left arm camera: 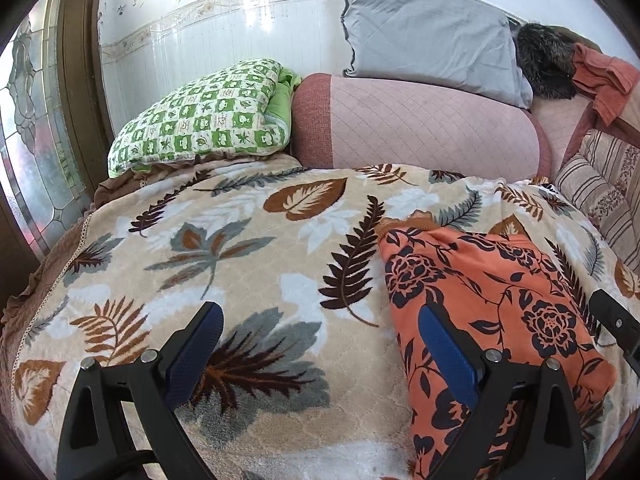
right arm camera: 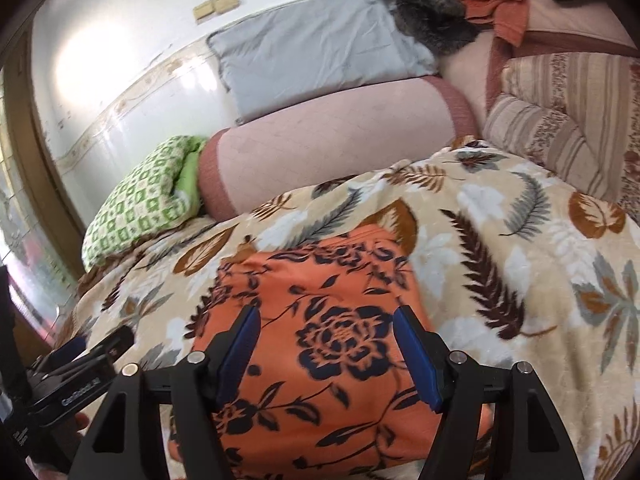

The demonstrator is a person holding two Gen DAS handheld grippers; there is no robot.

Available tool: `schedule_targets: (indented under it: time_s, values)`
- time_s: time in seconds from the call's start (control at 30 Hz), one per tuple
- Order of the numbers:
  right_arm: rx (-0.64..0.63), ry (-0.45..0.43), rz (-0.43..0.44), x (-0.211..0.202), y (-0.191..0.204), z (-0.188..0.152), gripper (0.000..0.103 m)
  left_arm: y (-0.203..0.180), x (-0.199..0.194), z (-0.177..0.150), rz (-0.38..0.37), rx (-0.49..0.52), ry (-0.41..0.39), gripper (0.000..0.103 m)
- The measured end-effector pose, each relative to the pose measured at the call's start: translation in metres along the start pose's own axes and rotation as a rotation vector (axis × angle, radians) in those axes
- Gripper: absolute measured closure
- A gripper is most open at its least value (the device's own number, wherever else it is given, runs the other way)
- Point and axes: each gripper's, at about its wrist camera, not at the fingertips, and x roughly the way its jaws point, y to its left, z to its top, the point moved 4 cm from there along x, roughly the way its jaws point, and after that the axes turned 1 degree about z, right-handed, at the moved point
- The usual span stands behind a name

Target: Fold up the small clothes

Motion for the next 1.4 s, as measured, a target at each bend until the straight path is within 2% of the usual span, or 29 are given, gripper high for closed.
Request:
schedule_targets:
  time_s: [0.27,0.53,1.17,1.23,1.3,1.4]
  values:
    - [0.047,0.001,-0.050,0.005,-0.017,0.005,0.031,-0.002,-0.001,0.000,-0.011,0.007,-0.004,0.005]
    - [0.018,0.013,-0.043,0.008,-0.009,0.001,0.031,-0.005,0.003,-0.001,-0.049,0.005,0.026,0.005]
    - [0.015,0.002,-0.014,0.003,-0.005,0.003,0.031,-0.009,0.005,-0.004,-0.055,0.010,0.049,0.005]
    - [0.018,0.009,-0.007,0.004,-0.006,0.004,0.031,-0.010,0.007,-0.005,-0.070,0.016,0.059,0.005]
    - [0.042,0.033,0.017,0.008,-0.010,0.004,0.031,-0.013,0.013,-0.008,-0.116,0.017,0.105,0.005]
    - [0.123,0.117,0.077,0.020,-0.024,0.003,0.029,-0.012,0.032,-0.015,-0.242,-0.025,0.227,0.005]
